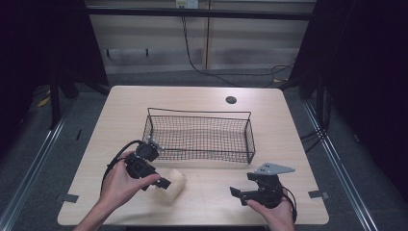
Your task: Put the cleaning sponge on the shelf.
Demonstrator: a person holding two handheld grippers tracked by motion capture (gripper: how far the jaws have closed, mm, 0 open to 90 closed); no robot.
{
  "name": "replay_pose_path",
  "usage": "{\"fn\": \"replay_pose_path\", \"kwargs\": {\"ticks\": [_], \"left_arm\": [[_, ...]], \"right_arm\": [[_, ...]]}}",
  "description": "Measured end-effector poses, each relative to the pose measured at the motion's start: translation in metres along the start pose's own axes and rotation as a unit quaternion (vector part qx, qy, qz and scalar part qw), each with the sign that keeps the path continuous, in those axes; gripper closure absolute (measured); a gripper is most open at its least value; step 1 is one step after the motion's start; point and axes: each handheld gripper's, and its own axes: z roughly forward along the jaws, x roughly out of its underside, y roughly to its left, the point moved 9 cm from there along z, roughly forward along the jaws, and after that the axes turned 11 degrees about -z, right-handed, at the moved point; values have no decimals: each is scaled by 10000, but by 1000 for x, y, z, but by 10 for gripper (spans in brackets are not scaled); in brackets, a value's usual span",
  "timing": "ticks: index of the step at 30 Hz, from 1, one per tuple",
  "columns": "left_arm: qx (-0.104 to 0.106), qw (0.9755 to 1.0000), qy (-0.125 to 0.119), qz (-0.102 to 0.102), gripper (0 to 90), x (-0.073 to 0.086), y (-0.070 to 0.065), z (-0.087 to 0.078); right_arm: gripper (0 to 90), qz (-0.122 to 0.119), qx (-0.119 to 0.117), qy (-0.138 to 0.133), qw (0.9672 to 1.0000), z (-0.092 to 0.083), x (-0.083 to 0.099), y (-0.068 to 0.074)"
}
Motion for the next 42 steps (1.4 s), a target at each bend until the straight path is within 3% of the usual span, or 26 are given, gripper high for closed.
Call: {"fn": "replay_pose_path", "kwargs": {"ticks": [11, 19, 27, 29, 42], "left_arm": [[-10, 9994, 331, 32, 186, -6, 0, 13], [-282, 9976, 620, 91, 204, -10, 0, 23], [-466, 9960, 758, -95, 226, -13, 0, 34], [-434, 9962, 751, -81, 226, -14, -1, 37], [-590, 9927, 1050, -113, 202, -11, 0, 50]], "right_arm": [[144, -1, -55, 49, 10000, 1, 1, 0], [145, 22, -94, 126, 9999, 2, 3, 2], [150, 6, -164, 141, 9998, 3, 4, 3], [150, 88, -234, 163, 9996, 4, 5, 3], [149, 59, -251, 189, 9995, 4, 5, 4]]}}
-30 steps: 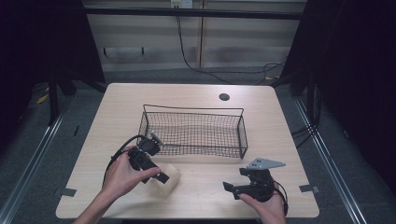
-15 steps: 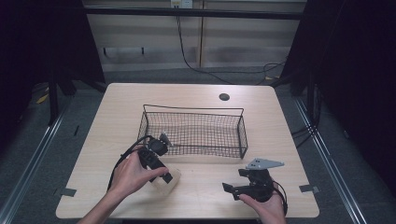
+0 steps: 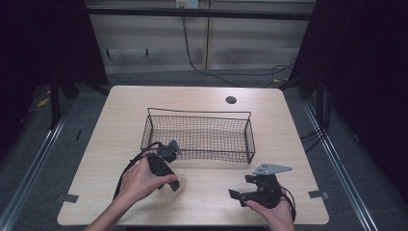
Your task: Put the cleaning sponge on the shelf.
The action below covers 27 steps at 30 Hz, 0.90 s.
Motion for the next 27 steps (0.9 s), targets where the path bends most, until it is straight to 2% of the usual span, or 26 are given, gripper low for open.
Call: {"fn": "replay_pose_path", "kwargs": {"ticks": [3, 10, 13, 22, 27], "left_arm": [[-25, 9999, 89, 65, 202, 0, 0, 3], [-22, 9997, 238, 73, 232, 2, -1, 13], [-67, 9997, 229, 99, 260, 2, 0, 15], [-178, 9995, 224, 110, 270, 2, 1, 13], [-93, 9997, 159, 173, 271, 3, 2, 9]], "right_arm": [[149, 3, -5, 1, 10000, 0, 0, 0], [149, 14, 7, -13, 10000, 0, 0, 0], [149, 8, 16, -33, 10000, -1, -1, 0], [150, 9, 30, -28, 10000, -1, -1, -1], [150, 23, 29, -18, 10000, 0, -1, 0]]}}
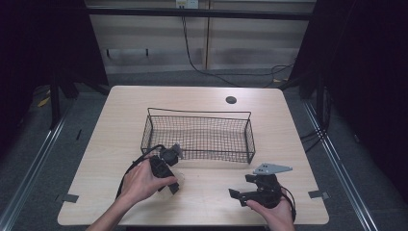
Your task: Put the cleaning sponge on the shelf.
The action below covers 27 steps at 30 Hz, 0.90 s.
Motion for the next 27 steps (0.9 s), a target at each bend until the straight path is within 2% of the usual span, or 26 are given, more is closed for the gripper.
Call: {"fn": "replay_pose_path", "kwargs": {"ticks": [7, 9, 11, 16, 18, 24, 27], "left_arm": [[-8, 9999, -75, 108, 272, 0, -3, -7], [7, 9997, -97, 206, 272, 1, -5, -10], [21, 9997, -77, 232, 272, 2, -7, -12], [108, 9994, -208, 262, 272, 3, -7, -18], [130, 9992, -269, 266, 272, 3, -5, -22], [223, 9989, -375, 193, 272, 5, -1, -30], [212, 9989, -374, 182, 272, 6, 1, -32]], "right_arm": [[150, -32, -5, -1, 10000, 0, 0, 1], [149, -39, -6, -8, 10000, 0, 0, 1], [150, -34, 1, -3, 10000, 0, 0, 1], [156, -78, 8, 0, 10000, 0, 0, 1], [159, -92, 52, -19, 9999, 0, -1, 0], [192, -106, 404, -121, 9991, -6, -2, -9], [199, -72, 446, -140, 9989, -9, -2, -13]]}}
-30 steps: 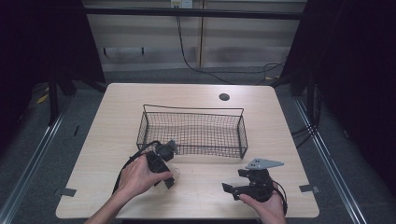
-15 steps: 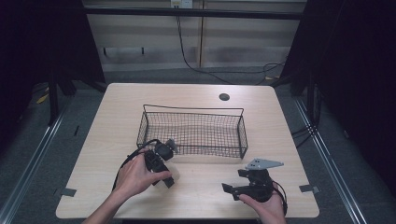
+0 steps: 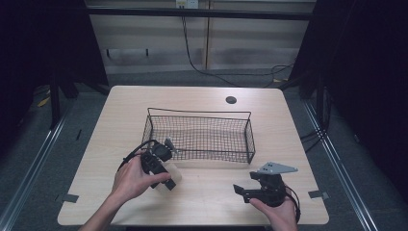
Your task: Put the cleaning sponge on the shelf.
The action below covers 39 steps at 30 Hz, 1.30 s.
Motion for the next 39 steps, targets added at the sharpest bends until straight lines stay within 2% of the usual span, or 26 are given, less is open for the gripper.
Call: {"fn": "replay_pose_path", "kwargs": {"ticks": [3, 6, 13, 16, 19, 26, 35, 39], "left_arm": [[-43, 10000, -3, 33, 273, 1, 1, -5], [-48, 9999, -110, 23, 273, 0, 0, -11], [-56, 9998, -189, 22, 273, 0, 3, -25], [-23, 9999, -128, 58, 273, 1, 6, -27], [10, 9998, -179, -7, 273, 0, 7, -30], [-71, 9999, -127, 75, 272, -2, 8, -42], [26, 9996, -198, 192, 272, -9, 5, -59], [83, 9995, -251, 177, 273, -10, 6, -64]], "right_arm": [[208, 6, 19, -12, 10000, -3, -1, -3], [211, -36, 6, -67, 10000, -4, -4, -3], [212, 1, -17, 5, 10000, -4, 0, -5], [212, 11, -37, 29, 10000, -3, 2, -5], [212, -9, -52, 31, 10000, -2, 2, -5], [194, 12, -73, 65, 10000, -1, 3, -4], [192, 2, -56, 66, 10000, -2, 4, -4], [192, 3, -56, 71, 10000, -2, 4, -4]]}}
